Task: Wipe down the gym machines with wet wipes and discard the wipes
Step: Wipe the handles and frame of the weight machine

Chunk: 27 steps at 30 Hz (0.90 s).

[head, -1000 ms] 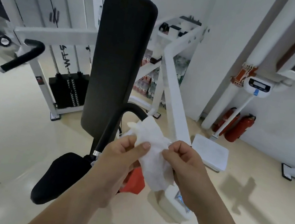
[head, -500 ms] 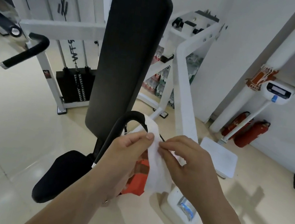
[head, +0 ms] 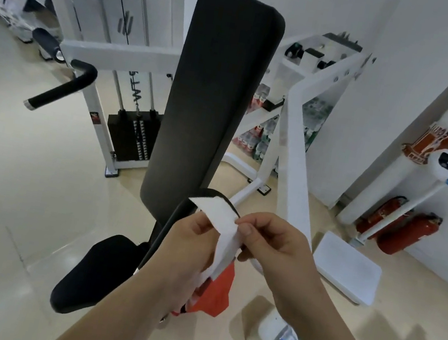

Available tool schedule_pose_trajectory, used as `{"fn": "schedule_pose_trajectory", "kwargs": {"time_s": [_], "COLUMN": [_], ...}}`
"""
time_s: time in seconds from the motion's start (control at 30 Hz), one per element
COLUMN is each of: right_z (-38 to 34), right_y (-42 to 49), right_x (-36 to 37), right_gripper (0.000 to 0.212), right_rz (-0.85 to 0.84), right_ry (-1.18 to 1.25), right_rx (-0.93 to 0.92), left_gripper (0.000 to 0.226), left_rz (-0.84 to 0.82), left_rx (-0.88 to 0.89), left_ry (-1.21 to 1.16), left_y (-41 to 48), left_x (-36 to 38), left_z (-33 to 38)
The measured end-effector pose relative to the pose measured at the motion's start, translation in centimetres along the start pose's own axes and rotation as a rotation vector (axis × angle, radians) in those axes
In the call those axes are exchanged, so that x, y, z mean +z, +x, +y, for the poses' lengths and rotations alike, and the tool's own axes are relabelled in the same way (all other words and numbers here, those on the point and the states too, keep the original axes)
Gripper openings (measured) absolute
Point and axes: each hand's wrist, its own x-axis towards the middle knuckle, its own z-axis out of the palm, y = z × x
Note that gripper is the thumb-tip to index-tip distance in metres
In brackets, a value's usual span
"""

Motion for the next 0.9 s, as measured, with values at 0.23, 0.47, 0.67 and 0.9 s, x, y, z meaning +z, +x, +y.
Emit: {"fn": "schedule_pose_trajectory", "kwargs": {"time_s": [0.23,0.47,0.67,0.9], "right_z": [-0.8,-0.6,-0.5,-0.5], "right_y": [1.3,2.0,2.5,2.6], "right_x": [2.5,6.6,7.0,9.5], "right_gripper": [0.019,0.018,0.029,0.017], "right_rz": [0.058,0.169,0.31,0.266], "right_ry": [0.053,0.1,0.32,0.155], "right_rx": [0.107,0.131,0.266,0.141], "left_gripper": [0.018,0.028,0.025,0.007], "left_rz": [0.0,-0.006,-0.316,-0.29], "left_rx": [-0.034,0.388,0.048,0.173], "left_ry": [0.272,0.311,0.094,0.039], "left_y": [1.3,3.6,4.6,4.3], "left_x": [-2.0,-6.3,-9.1,-9.4], "left_z": [3.2,2.3,2.5,2.9]}}
